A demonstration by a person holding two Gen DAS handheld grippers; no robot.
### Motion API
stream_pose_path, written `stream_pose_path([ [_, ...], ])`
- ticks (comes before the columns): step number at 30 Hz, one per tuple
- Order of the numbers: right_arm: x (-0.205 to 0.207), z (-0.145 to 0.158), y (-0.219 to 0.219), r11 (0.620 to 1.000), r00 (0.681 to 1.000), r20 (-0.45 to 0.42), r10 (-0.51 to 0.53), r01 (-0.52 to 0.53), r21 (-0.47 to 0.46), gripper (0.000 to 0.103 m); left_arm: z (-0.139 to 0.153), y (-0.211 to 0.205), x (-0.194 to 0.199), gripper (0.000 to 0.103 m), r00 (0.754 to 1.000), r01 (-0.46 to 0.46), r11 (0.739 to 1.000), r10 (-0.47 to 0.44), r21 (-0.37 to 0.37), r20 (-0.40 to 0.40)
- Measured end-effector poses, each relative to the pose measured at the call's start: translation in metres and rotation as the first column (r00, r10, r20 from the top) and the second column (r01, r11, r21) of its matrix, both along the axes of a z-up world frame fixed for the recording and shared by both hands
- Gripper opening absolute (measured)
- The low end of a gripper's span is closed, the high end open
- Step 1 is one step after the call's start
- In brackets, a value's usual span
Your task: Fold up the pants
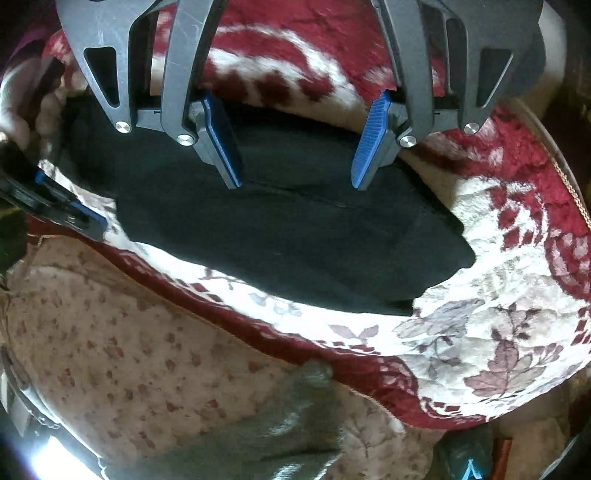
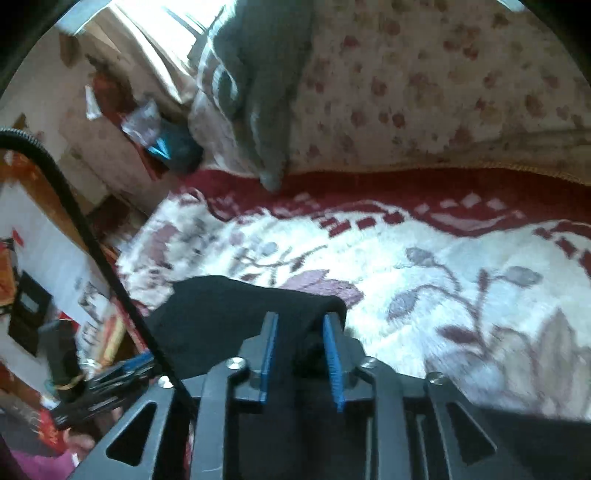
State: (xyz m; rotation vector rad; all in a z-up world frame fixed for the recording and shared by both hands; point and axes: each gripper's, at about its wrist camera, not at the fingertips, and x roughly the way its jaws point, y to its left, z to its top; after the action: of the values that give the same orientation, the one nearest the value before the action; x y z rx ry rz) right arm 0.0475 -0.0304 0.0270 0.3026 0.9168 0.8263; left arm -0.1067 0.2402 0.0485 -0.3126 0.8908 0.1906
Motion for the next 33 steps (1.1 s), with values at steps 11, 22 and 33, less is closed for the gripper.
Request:
stream_pose_path([
  [11, -0.084, 0.039, -0.119, 0.992, 0.987, 0.133, -0.088, 0.099, -0.074, 0.049, 0.033, -0.092, 0.014, 0.061, 0.993, 0.111, 0.993, -0.113, 0.044, 0.042],
  [22, -0.134, 0.044, -0.226, 0.942, 0.943, 0.131, -0.306, 0.319, -0.099, 0.051, 0.039, -0.185, 0.032, 0.061, 0.957, 0.284, 0.958, -0.286, 0.046, 0.043],
  [33, -0.164, 0.025, -0.306, 0.864, 0.867, 0.007, -0.498, 0.496, -0.085, 0.052, 0.033, -0.255, 0.057, 0.061, 0.857, 0.515, 0.854, -0.513, -0.075, 0.049],
])
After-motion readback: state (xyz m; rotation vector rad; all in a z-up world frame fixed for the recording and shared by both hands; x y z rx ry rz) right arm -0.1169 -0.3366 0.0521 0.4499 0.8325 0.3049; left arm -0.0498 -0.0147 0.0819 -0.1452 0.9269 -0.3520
